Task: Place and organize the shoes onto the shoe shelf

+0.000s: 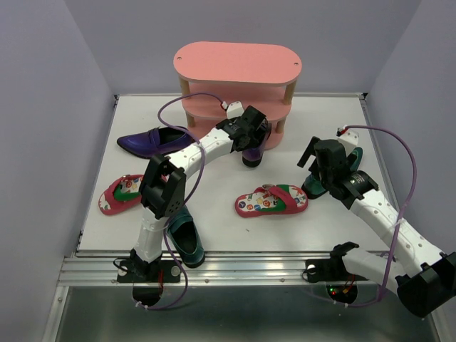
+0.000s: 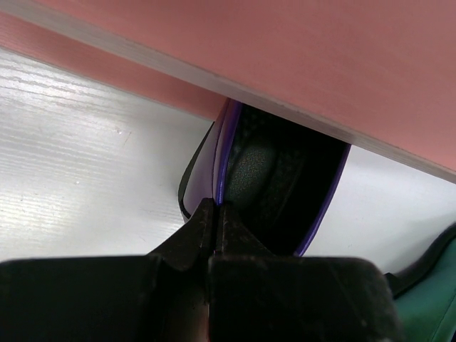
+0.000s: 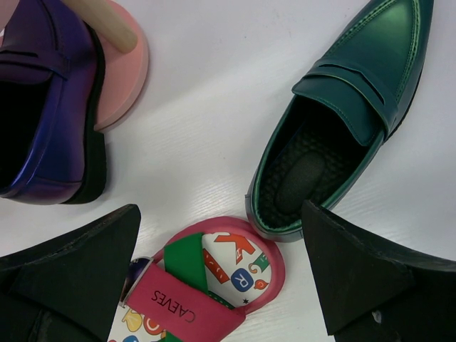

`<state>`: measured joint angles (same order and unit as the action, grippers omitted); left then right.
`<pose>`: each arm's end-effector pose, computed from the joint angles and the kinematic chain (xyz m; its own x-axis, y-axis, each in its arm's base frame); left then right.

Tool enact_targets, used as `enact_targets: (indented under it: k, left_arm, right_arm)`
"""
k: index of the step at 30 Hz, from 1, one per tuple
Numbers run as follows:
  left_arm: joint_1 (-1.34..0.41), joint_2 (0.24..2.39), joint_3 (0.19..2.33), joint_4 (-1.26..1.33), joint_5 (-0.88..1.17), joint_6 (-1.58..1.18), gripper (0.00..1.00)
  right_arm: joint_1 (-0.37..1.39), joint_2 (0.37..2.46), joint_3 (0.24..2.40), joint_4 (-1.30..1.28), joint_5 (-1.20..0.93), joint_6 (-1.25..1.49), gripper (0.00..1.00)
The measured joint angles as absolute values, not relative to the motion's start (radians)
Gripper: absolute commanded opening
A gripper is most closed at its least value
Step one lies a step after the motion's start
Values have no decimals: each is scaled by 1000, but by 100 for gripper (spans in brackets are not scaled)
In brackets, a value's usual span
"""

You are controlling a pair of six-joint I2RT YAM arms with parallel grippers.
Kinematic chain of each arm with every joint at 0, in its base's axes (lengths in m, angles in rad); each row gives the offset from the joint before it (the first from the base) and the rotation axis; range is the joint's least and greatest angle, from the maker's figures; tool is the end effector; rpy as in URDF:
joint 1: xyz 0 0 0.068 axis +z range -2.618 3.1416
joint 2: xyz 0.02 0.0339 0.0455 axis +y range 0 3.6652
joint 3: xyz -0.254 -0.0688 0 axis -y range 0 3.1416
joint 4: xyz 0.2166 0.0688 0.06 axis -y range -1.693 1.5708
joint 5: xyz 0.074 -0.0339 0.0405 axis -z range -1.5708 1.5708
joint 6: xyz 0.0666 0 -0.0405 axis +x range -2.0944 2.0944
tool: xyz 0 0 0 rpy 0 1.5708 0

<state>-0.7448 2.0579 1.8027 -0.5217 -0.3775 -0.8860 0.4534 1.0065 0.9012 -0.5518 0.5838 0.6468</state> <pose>0.3552 -0.2941 0.2461 -0.6644 -0.3668 -0.6512 -0.1229 0.9131 -0.3889 0.2035 0.0583 0.2859 -0.4220 0.3537 -0.8347 0.3523 0.9124 0.2085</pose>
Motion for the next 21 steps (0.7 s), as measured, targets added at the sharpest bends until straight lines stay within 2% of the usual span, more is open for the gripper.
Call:
enact_targets:
  k: [21]
  left_arm:
    - [-738, 2058, 1820, -531, -373, -889, 0]
  right_arm:
    - [453, 1000, 901, -562, 584, 647, 100]
